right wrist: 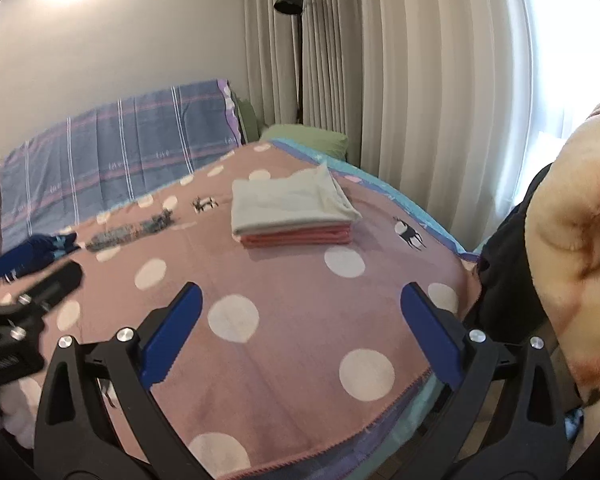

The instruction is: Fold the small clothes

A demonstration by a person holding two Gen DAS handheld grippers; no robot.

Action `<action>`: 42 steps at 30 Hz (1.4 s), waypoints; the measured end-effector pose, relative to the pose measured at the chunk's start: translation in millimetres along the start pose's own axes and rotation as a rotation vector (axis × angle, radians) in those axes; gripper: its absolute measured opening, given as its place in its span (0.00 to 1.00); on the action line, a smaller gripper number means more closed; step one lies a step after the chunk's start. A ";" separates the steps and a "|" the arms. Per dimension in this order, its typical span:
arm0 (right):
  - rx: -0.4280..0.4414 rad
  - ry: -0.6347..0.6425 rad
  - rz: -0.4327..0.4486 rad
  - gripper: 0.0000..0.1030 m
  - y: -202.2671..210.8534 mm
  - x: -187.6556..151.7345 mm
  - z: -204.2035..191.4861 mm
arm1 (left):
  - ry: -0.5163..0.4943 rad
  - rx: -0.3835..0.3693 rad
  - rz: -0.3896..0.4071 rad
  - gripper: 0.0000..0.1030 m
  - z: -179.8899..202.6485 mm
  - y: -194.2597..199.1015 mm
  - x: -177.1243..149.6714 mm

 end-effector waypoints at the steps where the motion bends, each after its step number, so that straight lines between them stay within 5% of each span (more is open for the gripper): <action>1: -0.001 0.003 -0.008 0.98 -0.5 -1.7 -1.1 | -0.003 0.009 0.001 0.99 0.0 1.5 -0.7; 42: -0.027 0.018 -0.060 0.98 -14.6 -16.0 -1.6 | -0.004 0.012 -0.068 0.99 7.8 -7.5 -19.0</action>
Point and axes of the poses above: each gripper's, at about its wrist camera, not at the fingertips, and y roughly against the way its jaws point, z to its right, x to its top, the point moved 1 cm from there along -y, roughly the way its jaws point, and after that the axes turned 13 degrees about z, right-handed, at the moved point
